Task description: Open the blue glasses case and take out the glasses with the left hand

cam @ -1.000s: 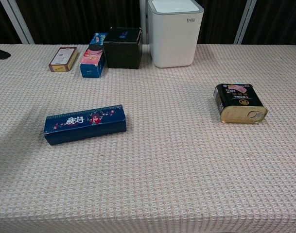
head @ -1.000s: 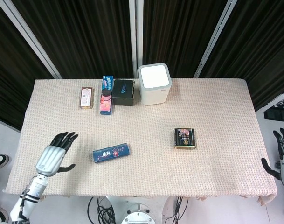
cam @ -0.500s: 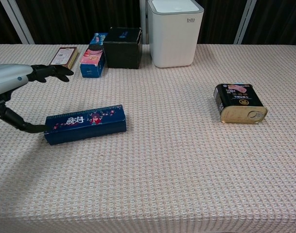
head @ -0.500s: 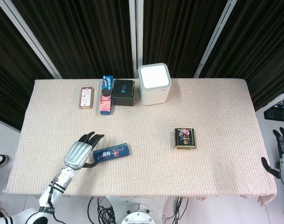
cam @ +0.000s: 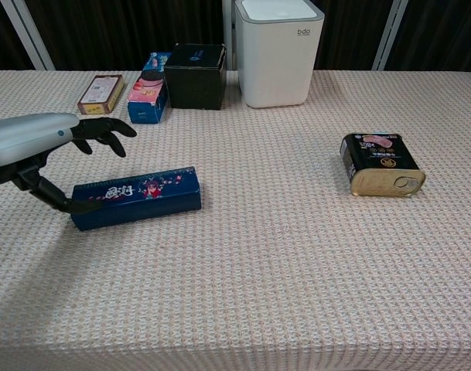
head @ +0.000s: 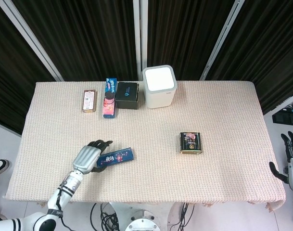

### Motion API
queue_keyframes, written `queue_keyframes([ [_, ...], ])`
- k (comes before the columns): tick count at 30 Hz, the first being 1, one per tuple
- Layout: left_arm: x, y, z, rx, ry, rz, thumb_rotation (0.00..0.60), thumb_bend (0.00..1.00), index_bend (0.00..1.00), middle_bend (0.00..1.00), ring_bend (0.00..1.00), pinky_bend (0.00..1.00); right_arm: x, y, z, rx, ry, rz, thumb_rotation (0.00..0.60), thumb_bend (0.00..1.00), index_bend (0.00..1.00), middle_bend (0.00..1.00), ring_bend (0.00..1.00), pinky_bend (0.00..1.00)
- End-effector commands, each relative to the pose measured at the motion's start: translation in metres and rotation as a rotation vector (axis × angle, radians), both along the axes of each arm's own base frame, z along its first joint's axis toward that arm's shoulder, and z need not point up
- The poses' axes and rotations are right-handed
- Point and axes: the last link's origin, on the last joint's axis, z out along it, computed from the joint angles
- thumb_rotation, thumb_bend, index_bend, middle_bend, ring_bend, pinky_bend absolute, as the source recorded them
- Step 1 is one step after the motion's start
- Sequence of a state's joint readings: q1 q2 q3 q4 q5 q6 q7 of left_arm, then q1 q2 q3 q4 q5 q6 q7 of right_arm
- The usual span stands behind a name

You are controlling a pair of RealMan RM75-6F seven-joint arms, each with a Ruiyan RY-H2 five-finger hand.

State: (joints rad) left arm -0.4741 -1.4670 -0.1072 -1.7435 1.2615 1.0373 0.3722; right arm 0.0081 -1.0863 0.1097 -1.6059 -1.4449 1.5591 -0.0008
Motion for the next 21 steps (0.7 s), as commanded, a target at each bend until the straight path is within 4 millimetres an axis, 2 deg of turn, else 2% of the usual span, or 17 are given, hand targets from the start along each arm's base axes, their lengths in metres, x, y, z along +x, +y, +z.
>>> queue_keyframes([
  [1, -0.0009, -0.0005, -0.0024, -0.013, 0.003, 0.009, 0.6, 0.26, 0.14, 0.22, 0.14, 0.24, -0.0005, 0.0, 0.0002, 0.0, 0.001, -0.003, 0.6, 0.25, 0.0, 0.0, 0.0, 0.0],
  [11, -0.0024, -0.0007, -0.0052, -0.027, 0.008, 0.023, 0.6, 0.26, 0.14, 0.22, 0.14, 0.24, -0.002, -0.0014, -0.0005, -0.001, 0.002, -0.014, 0.6, 0.25, 0.0, 0.0, 0.0, 0.0],
  [21, -0.0033, 0.0001, -0.0058, -0.027, 0.014, 0.04, 0.6, 0.29, 0.15, 0.29, 0.16, 0.25, -0.0028, -0.0018, -0.0004, -0.003, 0.005, -0.017, 0.6, 0.25, 0.0, 0.0, 0.0, 0.0],
])
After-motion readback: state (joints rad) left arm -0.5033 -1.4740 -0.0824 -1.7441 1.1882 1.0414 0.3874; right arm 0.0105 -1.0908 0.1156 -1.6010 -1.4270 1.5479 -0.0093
